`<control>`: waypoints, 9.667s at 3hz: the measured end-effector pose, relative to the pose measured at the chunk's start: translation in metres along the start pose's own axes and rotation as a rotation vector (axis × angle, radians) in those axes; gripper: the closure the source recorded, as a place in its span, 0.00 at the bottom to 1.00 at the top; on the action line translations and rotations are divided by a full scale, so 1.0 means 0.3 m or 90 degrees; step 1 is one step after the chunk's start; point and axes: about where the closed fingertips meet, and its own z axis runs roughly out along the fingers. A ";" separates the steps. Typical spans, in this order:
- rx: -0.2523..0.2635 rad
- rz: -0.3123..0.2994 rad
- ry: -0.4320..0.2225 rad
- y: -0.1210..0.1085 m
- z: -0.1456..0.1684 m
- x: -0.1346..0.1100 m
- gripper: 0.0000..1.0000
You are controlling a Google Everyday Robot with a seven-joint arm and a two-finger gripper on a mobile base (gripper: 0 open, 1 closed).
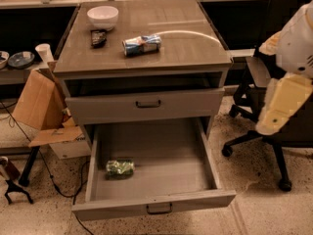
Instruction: Pick green can from middle drawer and place on counter
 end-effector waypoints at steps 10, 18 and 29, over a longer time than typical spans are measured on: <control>-0.237 -0.032 -0.336 0.210 1.397 -0.759 0.00; -0.306 -0.053 -0.353 0.385 2.012 -1.035 0.00; -0.204 0.008 -0.404 0.442 2.186 -0.735 0.42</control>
Offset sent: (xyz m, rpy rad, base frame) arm 0.0643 0.1552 -0.1766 0.3489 0.0221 0.1036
